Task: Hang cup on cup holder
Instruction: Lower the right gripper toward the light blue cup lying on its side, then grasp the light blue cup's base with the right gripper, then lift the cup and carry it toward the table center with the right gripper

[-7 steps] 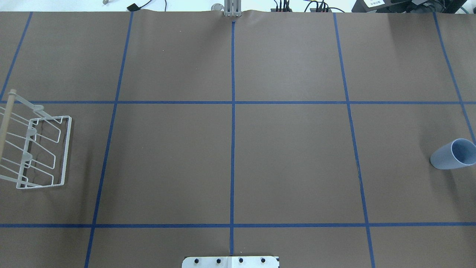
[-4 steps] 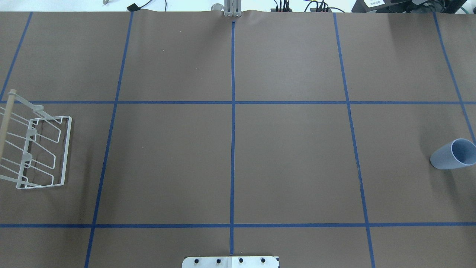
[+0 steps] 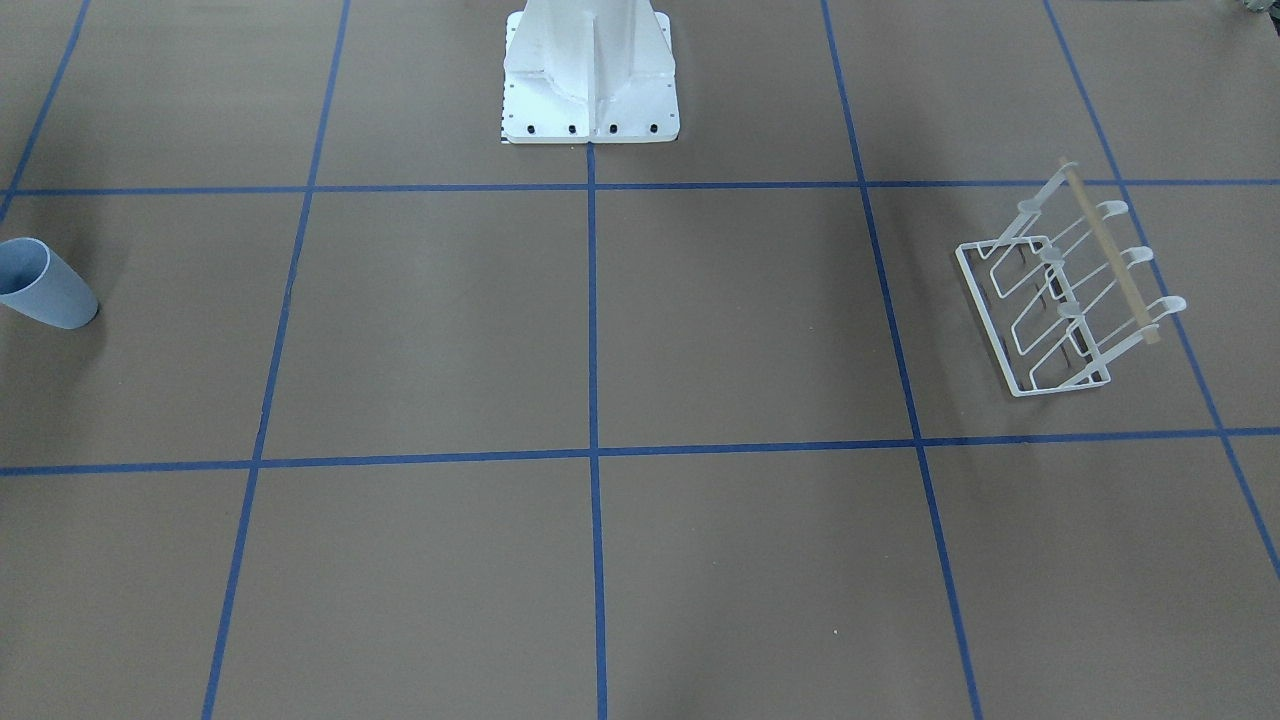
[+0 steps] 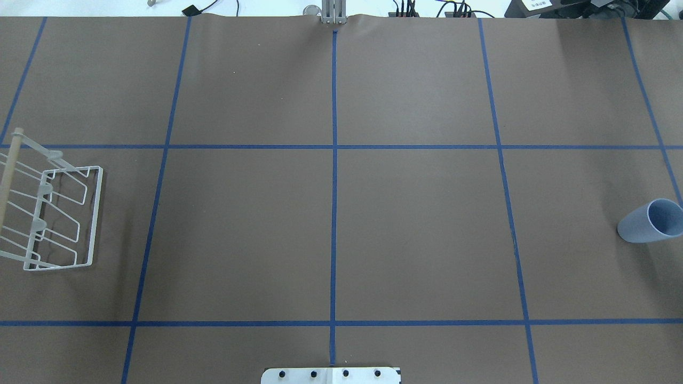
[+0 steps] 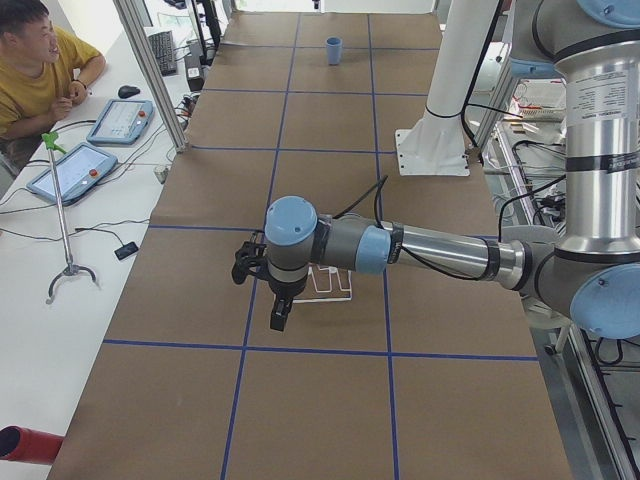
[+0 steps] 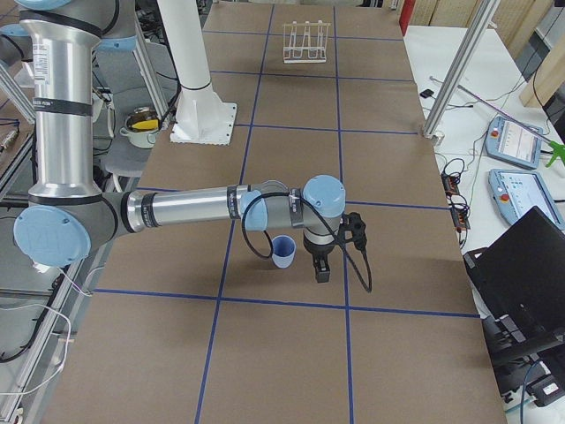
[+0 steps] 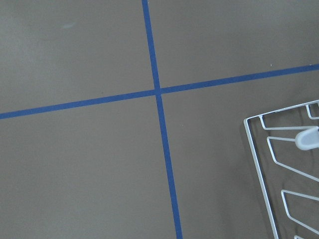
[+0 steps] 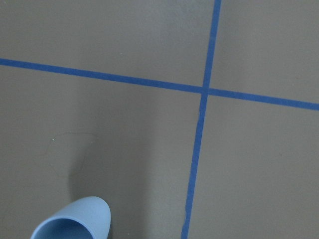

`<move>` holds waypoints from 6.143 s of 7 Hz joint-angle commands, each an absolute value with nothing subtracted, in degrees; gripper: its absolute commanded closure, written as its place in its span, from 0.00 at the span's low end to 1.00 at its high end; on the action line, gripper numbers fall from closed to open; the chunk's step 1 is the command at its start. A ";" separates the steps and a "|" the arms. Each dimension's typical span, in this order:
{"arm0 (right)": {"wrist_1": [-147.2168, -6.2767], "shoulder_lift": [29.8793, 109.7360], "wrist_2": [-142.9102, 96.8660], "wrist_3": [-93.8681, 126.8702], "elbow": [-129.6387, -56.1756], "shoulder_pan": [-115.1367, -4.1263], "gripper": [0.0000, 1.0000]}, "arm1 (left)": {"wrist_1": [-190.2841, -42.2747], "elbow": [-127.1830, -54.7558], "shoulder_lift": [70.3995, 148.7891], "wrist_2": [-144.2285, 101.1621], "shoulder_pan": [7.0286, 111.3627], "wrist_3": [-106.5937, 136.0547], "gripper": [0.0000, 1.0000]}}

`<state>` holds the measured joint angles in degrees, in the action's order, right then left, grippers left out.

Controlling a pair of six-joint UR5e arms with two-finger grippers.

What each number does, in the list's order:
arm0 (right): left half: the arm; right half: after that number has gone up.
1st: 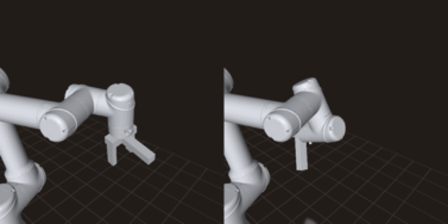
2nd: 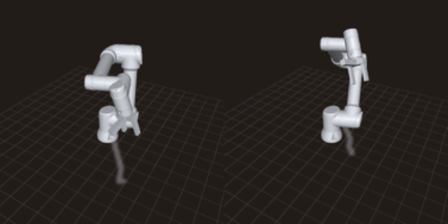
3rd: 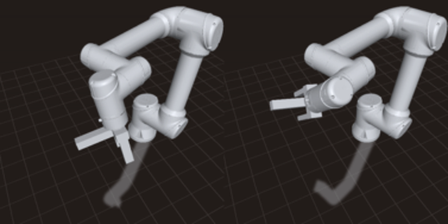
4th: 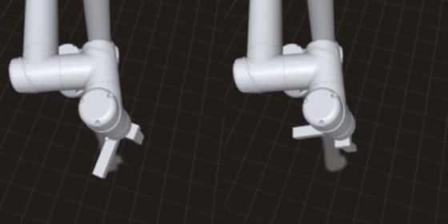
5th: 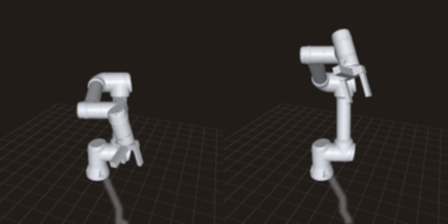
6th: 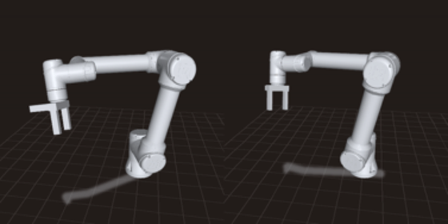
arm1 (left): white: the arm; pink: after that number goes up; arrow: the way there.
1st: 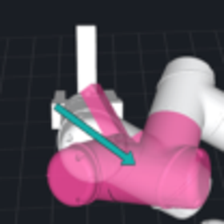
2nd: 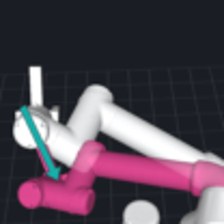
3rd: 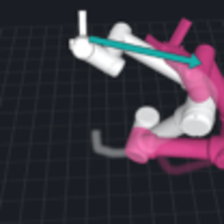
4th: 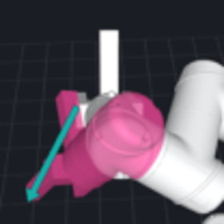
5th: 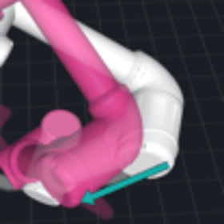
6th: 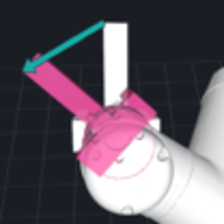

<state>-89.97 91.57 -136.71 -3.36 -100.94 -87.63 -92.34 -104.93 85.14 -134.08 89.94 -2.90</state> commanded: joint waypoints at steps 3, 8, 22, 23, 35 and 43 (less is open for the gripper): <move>-75.73 90.61 -137.02 -1.41 -102.22 -84.31 0.00 | -95.61 -104.85 87.18 -134.47 90.00 -3.08 0.01; -73.05 104.20 -136.67 2.81 -109.59 -75.60 0.02 | -100.90 -103.36 85.34 -134.47 89.91 -3.08 0.01; -69.26 102.04 -130.78 2.02 -101.60 -65.83 1.00 | -102.04 -103.36 85.34 -134.47 89.91 -3.08 0.01; -69.34 101.95 -131.04 2.11 -103.52 -66.09 1.00 | -102.04 -103.53 85.34 -134.47 89.91 -3.08 0.01; -26.61 82.88 -148.53 58.84 -105.73 -74.88 1.00 | -145.15 -105.99 103.07 -141.86 70.17 64.68 0.02; 12.65 76.13 -125.55 92.11 -106.17 -52.25 1.00 | -176.47 -108.46 115.47 -121.22 44.23 125.65 0.02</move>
